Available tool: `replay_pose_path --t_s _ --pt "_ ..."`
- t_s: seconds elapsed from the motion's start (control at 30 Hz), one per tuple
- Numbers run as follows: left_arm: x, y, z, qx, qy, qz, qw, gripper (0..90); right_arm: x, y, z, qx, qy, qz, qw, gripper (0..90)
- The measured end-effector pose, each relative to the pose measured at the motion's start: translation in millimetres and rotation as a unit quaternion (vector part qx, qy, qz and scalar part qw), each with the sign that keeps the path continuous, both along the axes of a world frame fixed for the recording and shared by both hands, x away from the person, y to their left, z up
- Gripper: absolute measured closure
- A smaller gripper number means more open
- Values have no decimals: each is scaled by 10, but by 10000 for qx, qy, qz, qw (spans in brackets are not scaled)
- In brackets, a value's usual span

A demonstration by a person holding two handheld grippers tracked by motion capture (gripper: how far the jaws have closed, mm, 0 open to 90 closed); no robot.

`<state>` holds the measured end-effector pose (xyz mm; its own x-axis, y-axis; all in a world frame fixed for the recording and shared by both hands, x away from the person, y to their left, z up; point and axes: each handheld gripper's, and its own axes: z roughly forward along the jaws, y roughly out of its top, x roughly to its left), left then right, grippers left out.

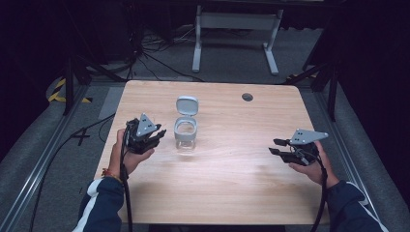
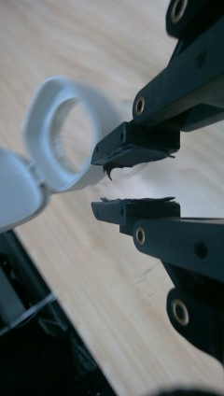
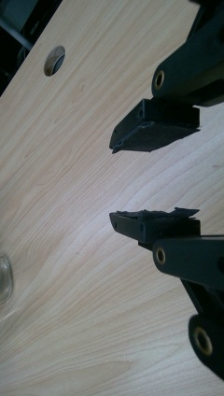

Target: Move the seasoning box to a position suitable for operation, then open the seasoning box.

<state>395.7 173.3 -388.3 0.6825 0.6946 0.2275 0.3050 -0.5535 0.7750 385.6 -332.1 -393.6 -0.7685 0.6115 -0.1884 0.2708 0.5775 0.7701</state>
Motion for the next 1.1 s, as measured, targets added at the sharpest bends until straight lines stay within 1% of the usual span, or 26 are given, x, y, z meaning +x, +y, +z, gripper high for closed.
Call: replay_pose_path --t_s 0.03,0.07,0.1,0.17,0.2,0.23,0.3,0.37,0.43,0.47,0.53,0.6,0.67,0.73,0.77,0.8,0.87,0.9,0.93,0.97,1.0,1.03,1.1 --pt "-59 17 -45 123 30 -7 9999 685 -22 -15 -14 52 6 -43 10000 552" --pt "-94 31 -73 170 67 -17 9998 685 -22 -15 -14 52 6 -43 10000 552" --pt "-140 49 -111 236 80 -5 9997 677 -28 -19 -17 60 34 -53 10000 534" --pt "-252 120 -220 261 225 47 9994 651 -63 -20 -39 39 22 -89 10000 510" --pt "-277 140 -254 286 268 62 9992 637 -84 -28 -51 34 32 -75 10000 499" --pt "-313 156 -301 311 363 83 9988 631 -94 -31 -63 29 4 -67 10000 494" --pt "-374 200 -385 516 435 113 9977 614 -125 -42 -88 -20 -1 -97 10000 486" --pt "-412 257 -449 429 528 164 9975 590 -162 -65 -119 10 30 -93 10000 480" --pt "-434 303 -493 451 577 210 9971 563 -202 -91 -160 -47 60 -122 9999 475" --pt "-440 324 -522 410 609 254 9970 546 -221 -109 -184 -45 65 -123 9999 474" --pt "-451 352 -584 426 695 349 9961 497 -259 -151 -238 -71 128 -135 9998 465" --pt "-466 372 -636 457 823 325 9950 465 -297 -204 -298 -138 192 -196 9995 447" --pt "-477 393 -674 406 911 253 9947 432 -337 -277 -359 -98 293 -282 9991 440" --pt "-494 415 -714 243 908 273 9952 404 -390 -341 -414 -156 360 -373 9985 429" --pt "-498 433 -718 243 925 253 9951 397 -414 -376 -438 -173 380 -400 9983 422" --pt "-507 440 -739 182 944 253 9950 385 -440 -412 -463 -177 385 -430 9982 421" --pt "-525 450 -771 176 997 275 9945 377 -490 -481 -510 -199 437 -517 9975 406" --pt "-539 451 -796 204 1043 232 9941 353 -504 -501 -526 -202 496 -564 9970 381" --pt "-548 456 -817 191 1031 212 9943 329 -532 -534 -551 -247 449 -629 9967 369" --pt "-560 465 -831 91 1053 208 9942 316 -557 -560 -569 -267 422 -679 9964 367" --pt "-569 477 -840 47 1095 220 9937 300 -579 -583 -586 -257 496 -710 9959 358" --pt "-571 491 -849 17 1078 222 9939 274 -599 -606 -602 -241 573 -734 9954 341" --pt "-570 530 -871 -110 1133 259 9932 232 -634 -645 -642 -242 612 -808 9946 324"
